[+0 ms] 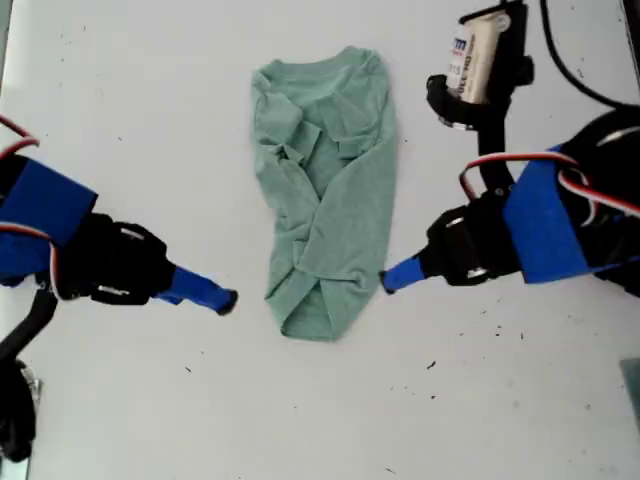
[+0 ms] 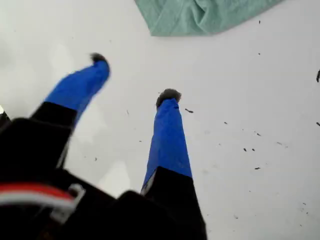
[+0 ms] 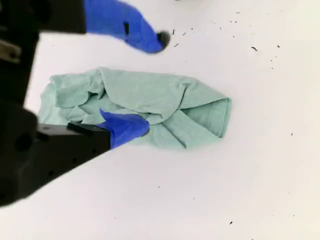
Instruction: Fold t shirt
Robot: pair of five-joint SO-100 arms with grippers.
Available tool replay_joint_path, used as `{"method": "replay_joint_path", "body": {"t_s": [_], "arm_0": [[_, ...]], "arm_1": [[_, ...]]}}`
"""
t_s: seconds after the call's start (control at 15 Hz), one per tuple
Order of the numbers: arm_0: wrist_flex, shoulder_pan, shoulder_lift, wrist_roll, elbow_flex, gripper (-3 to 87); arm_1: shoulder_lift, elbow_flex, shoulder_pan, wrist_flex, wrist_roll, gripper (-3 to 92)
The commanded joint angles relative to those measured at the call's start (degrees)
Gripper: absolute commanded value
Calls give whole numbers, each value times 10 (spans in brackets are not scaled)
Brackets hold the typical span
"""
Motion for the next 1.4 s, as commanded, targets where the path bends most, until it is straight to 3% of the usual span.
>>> {"method": "replay_joint_path", "body": {"t_s": [0.0,0.13,0.4,0.8,0.87,0.93,1.0,1.07,1.33], "arm_0": [[3,4,-5,10,-35,316],[-4,-20,-56,44,-36,322],[-83,-51,-228,89,-40,329],[-170,-79,-439,87,-65,316],[-177,-85,-454,84,-67,287],[-179,-93,-467,91,-71,172],[-178,-97,-470,101,-71,-2],[-177,-93,-467,102,-70,-2],[-187,-42,-406,113,-151,-2]], "arm_1": [[-5,-49,-9,9,-14,398],[-49,-51,-5,5,-17,397],[-193,-51,8,-45,-34,388],[-403,-93,24,-152,-85,315],[-425,-92,27,-163,-87,289],[-446,-91,29,-165,-87,230],[-462,-92,28,-164,-89,130],[-468,-91,25,-154,-82,25],[-386,-133,4,-76,-93,23]]}}
